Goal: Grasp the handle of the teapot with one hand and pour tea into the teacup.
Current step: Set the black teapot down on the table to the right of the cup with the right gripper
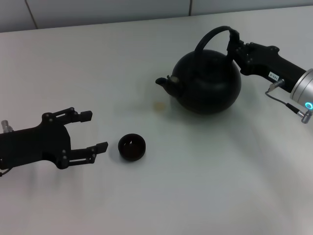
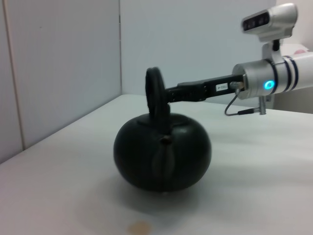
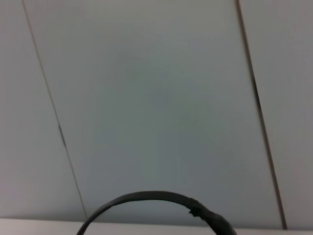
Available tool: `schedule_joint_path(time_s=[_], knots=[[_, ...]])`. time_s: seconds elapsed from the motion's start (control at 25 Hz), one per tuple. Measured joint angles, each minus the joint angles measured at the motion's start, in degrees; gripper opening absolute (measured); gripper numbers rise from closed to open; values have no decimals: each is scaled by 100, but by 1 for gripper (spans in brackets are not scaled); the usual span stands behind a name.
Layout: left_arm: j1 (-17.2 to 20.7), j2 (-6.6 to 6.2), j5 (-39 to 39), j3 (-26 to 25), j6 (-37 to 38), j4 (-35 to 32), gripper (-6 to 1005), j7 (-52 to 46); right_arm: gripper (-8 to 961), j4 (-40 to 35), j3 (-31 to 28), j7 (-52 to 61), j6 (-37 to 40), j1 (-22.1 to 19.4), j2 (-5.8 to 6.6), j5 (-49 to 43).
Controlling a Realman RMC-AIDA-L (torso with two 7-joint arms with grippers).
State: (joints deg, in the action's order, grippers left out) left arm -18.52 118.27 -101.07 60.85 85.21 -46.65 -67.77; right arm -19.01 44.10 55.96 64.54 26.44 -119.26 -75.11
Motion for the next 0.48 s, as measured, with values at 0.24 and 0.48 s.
schedule_joint_path(time_s=[0.24, 0.48], knots=[[20, 3, -3, 8, 24, 5, 830, 1, 105, 16, 2, 13, -21, 1, 0, -24], [45, 3, -3, 17, 73, 2, 830, 1, 118, -2, -1, 76, -33, -12, 5, -30]])
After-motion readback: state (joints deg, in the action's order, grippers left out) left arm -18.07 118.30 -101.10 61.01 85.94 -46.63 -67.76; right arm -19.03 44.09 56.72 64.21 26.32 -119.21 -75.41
